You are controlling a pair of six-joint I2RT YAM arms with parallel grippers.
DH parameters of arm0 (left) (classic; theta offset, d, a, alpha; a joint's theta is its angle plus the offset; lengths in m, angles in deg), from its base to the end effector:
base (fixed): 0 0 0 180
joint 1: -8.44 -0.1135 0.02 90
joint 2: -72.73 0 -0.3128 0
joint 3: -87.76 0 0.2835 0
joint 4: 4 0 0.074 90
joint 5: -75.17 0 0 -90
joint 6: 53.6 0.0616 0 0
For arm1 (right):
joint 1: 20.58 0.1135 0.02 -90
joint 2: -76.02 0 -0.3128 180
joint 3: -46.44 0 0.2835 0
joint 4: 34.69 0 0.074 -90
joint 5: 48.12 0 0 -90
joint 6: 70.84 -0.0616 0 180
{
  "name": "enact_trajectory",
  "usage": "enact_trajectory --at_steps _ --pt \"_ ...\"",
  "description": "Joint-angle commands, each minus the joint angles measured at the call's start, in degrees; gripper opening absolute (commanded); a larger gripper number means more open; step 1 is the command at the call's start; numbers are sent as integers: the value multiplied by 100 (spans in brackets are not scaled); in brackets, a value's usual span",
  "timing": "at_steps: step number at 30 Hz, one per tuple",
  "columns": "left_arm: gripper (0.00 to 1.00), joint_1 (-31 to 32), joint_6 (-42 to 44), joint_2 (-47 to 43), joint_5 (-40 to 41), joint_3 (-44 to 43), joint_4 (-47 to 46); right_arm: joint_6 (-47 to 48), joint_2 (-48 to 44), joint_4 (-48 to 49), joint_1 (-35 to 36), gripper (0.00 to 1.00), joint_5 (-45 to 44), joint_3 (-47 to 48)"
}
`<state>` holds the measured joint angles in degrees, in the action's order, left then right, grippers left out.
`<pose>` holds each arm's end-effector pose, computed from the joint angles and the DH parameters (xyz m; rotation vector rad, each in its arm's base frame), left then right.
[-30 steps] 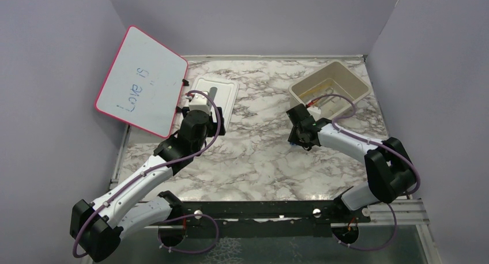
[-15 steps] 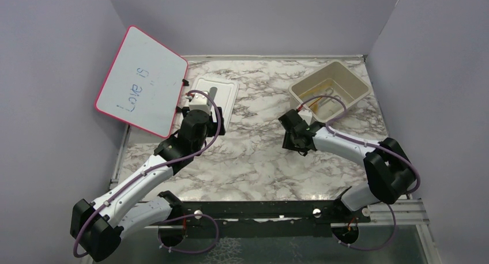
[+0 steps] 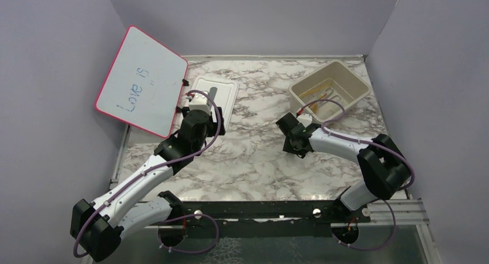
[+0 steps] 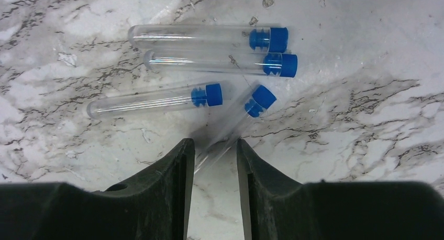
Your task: Organize the chemistry lab equipment
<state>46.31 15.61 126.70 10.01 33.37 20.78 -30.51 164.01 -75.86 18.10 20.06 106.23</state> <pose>0.2036 -0.1256 0.3150 0.0156 1.9621 -0.2407 0.2525 0.1728 0.1694 0.3427 2.6015 -0.0299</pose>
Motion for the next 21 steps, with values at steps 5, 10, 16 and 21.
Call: enact_trajectory --at_steps 5,10,16,21 --pt "81 -25 -52 15 -144 67 -78 -859 67 -173 38 39 -555 -366" --pt "81 -31 -82 34 -221 60 -87 -1061 -38 -214 38 19 -521 -467" --pt "81 -25 -169 27 -490 67 -133 -1277 -654 -430 41 9 -547 -536" --pt "81 -30 -338 9 -1150 40 -331 -914 -1466 -393 36 9 -417 -505"
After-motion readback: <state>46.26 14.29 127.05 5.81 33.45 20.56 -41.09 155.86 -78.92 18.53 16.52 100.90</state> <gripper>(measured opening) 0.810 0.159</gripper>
